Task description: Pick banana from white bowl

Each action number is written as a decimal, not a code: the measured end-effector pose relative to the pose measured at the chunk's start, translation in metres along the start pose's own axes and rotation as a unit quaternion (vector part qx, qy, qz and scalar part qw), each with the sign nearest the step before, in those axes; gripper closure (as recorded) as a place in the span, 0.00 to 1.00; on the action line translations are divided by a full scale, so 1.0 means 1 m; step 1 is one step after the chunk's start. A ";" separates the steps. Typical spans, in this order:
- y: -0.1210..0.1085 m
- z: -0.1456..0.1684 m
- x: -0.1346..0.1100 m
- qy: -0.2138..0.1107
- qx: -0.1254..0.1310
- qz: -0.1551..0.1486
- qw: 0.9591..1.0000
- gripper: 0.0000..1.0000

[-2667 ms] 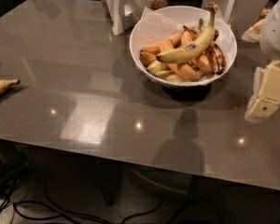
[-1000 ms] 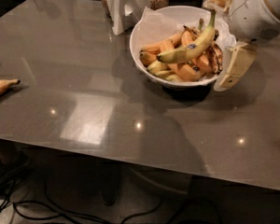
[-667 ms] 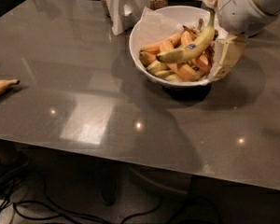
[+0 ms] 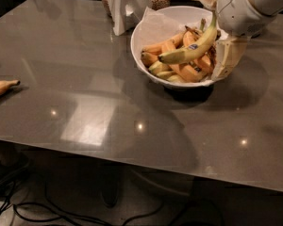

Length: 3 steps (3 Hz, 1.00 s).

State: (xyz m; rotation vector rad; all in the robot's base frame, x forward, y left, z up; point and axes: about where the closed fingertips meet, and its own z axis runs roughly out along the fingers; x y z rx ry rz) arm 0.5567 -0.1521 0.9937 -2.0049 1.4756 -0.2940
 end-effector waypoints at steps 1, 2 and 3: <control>-0.011 0.015 0.015 0.011 -0.001 -0.041 0.999 0.00; -0.020 0.029 0.031 0.016 -0.004 -0.059 0.998 0.19; -0.023 0.040 0.044 0.016 -0.008 -0.061 0.998 0.42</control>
Offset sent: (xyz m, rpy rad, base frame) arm 0.0665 -0.0277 -0.0266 -0.1256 -0.0513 0.0996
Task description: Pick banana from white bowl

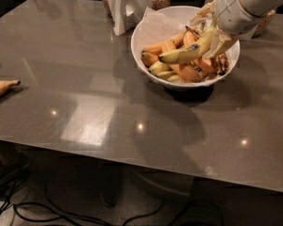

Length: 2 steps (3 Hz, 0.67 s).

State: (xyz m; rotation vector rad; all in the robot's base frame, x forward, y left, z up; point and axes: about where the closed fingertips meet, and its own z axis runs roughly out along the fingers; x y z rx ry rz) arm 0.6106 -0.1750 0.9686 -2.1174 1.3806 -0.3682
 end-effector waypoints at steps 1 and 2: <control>0.002 0.011 0.005 -0.006 -0.005 0.003 1.000 0.44; 0.004 0.022 0.005 -0.014 -0.010 0.006 1.000 0.44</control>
Offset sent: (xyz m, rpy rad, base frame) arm 0.0154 0.0013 -0.0307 0.0333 0.0455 0.0109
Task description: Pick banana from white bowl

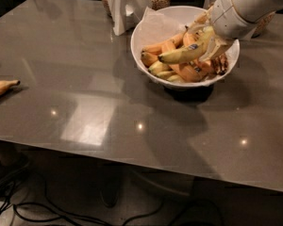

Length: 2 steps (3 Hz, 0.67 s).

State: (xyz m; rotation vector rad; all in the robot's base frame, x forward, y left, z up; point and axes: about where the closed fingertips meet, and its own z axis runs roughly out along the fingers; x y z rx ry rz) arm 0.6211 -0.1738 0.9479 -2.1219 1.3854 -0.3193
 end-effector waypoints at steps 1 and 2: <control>0.000 0.009 -0.002 -0.008 -0.004 0.000 1.000 0.44; 0.001 0.013 -0.003 -0.011 -0.006 0.001 1.000 0.63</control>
Offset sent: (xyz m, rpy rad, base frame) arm 0.0072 0.0121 -0.0186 0.0298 0.0293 0.0180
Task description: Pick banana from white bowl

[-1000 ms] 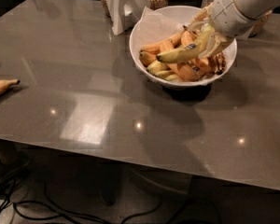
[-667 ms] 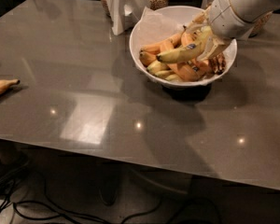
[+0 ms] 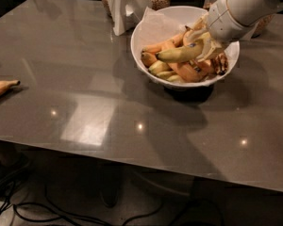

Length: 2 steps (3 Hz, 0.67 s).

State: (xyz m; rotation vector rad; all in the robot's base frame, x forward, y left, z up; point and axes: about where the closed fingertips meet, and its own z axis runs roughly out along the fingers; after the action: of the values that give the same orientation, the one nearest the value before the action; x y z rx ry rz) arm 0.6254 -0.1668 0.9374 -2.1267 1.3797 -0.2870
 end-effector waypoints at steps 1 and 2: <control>0.002 0.001 -0.001 -0.002 -0.001 0.000 1.000 0.86; 0.007 -0.005 0.000 0.000 -0.002 0.002 1.000 1.00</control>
Offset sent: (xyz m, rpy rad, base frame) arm -0.0149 -0.0119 0.0036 -0.0016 0.0007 -0.0121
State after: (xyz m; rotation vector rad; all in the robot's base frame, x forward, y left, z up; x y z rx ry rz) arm 0.6180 -0.1706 0.9370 -2.1269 1.3844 -0.2833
